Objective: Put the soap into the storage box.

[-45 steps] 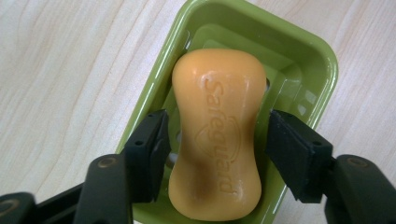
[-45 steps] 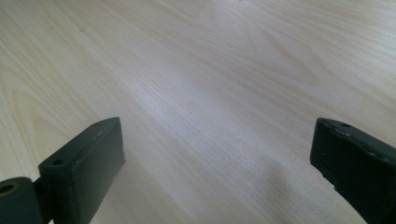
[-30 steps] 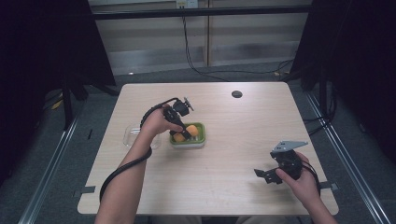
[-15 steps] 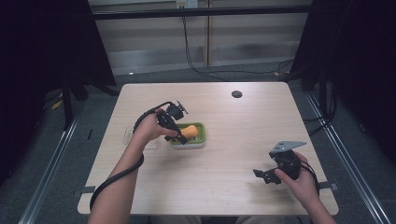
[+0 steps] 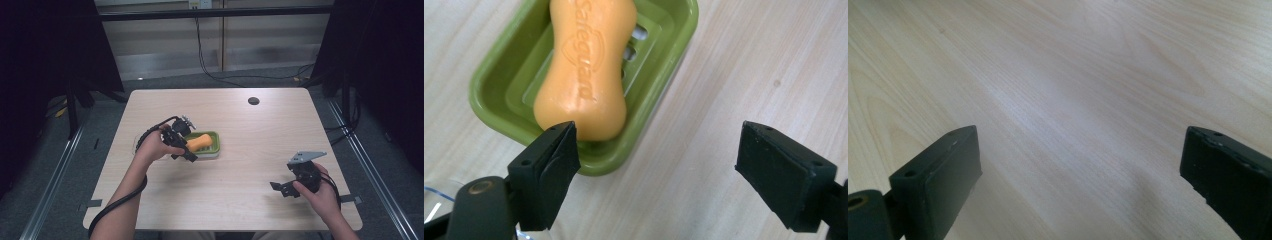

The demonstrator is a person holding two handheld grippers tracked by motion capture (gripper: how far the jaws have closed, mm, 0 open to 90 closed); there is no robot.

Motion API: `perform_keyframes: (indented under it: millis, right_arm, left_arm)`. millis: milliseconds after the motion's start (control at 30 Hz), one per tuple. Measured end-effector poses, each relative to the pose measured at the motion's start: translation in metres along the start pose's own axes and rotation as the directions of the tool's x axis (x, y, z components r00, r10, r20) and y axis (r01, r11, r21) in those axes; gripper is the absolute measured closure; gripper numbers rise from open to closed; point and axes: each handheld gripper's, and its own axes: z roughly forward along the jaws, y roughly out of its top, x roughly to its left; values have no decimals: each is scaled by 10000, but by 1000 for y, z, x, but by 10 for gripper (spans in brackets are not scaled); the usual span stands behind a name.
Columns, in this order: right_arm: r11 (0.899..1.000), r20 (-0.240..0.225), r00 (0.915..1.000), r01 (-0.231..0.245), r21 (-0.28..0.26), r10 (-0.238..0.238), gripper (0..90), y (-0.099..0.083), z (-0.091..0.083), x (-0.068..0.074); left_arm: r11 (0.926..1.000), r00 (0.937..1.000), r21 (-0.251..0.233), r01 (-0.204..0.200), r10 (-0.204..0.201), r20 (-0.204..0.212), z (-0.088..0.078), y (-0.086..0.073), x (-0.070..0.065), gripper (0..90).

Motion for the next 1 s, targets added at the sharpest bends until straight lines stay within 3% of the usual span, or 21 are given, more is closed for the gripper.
perform_keyframes:
  millis: [167, 233, 300, 333, 367, 433, 467, 533, 633, 667, 1000]
  right_arm:
    - [10000, 54, 10000, 81, 37, -82, 25, 0, 1, 1]
    - [10000, 35, 9999, 94, 18, -94, 25, 1, 1, 1]
    - [10000, 43, 10000, 86, 27, -86, 25, 1, 0, 1]
    - [10000, 43, 10000, 86, 27, -86, 25, 1, 0, 1]
    - [10000, 51, 9999, 90, 38, -91, 25, 0, 1, 1]
    - [10000, -10, 10000, 50, 42, -50, 25, 0, 1, 1]
    - [9999, 63, 9999, 104, 72, -105, 25, 0, 1, 1]
    - [9999, 75, 9999, 76, 90, -77, 25, 1, 1, 2]
    - [9999, 80, 9999, 97, 71, -98, 25, 1, 1, 2]
    - [10000, 38, 10000, 90, 38, -91, 25, 0, 1, 1]
    - [9998, 55, 9999, 148, 113, -149, 25, 0, 2, 2]
  left_arm:
    - [10000, 10000, -19, 40, -40, 53, 1, -5, -3, 158]
    - [9990, 9993, -275, 363, -362, 54, 4, -9, -5, 158]
    - [9991, 9994, -219, 352, -352, -5, 4, -12, -5, 155]
    - [9999, 9999, -61, 122, -123, -47, 3, -13, -5, 155]
    - [9992, 9995, -261, 306, -305, 54, 5, -15, -6, 155]
    - [9997, 9999, -209, 150, -149, 25, 4, -17, -7, 155]
    - [9974, 9992, -596, 403, -402, 43, 7, -18, -9, 155]
    - [9987, 9996, -438, 271, -268, 69, 6, -20, -8, 149]
    - [9957, 9982, -706, 591, -585, 109, 9, -23, -11, 145]
    - [9978, 9992, -554, 364, -355, 172, 8, -24, -10, 145]
    - [9963, 9984, -674, 540, -528, 194, 13, -34, -15, 144]
